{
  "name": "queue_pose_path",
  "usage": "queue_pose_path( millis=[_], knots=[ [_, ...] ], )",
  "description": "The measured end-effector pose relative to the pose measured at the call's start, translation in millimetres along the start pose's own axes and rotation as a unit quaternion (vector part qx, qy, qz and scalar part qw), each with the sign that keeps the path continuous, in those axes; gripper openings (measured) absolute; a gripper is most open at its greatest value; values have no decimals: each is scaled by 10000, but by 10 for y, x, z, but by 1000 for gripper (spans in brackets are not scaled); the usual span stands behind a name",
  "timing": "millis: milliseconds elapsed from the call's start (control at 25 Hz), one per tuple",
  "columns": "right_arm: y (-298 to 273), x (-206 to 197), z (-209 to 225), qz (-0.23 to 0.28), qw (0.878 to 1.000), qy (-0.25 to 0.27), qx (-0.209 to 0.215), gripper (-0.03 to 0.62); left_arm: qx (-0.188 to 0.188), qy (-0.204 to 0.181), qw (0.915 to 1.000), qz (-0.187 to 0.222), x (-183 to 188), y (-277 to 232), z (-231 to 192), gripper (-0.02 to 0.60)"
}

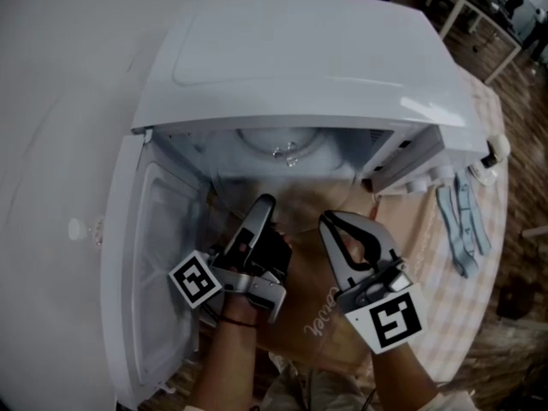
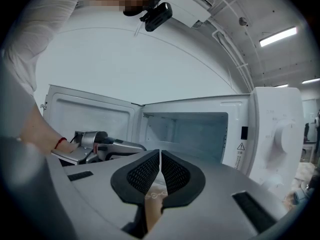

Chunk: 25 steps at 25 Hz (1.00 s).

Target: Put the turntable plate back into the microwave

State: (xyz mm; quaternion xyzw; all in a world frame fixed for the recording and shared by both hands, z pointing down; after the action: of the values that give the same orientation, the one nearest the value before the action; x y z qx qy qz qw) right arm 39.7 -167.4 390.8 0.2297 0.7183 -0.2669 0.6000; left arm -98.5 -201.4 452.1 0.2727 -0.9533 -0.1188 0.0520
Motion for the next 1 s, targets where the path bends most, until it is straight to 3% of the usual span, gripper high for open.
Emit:
queue_pose_path(
  millis=[360,680,1000],
  knots=[
    [-132,-13,-59,111,9997,-192,91,34,18,26,9999,108,27,-98,-38,69],
    [-193,45,-102,760,9967,-156,240,34,24,166,9997,161,40,-142,-56,71],
    [-193,26,-86,1128,9931,3,316,34,38,-56,9998,173,48,-175,-39,71]
  ],
)
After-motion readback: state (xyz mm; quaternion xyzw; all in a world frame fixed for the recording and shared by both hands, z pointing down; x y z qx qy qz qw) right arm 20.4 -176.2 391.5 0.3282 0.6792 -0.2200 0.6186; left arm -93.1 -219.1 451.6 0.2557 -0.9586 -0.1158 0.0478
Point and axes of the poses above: the fingertips, and each gripper's own axes: y backward along the fingers, z to its right, x out of its top, the point moved 5 cm from there along y, backward along the fingers, and after that the axes turned 2 degrees about y, right-handed, at the moved point
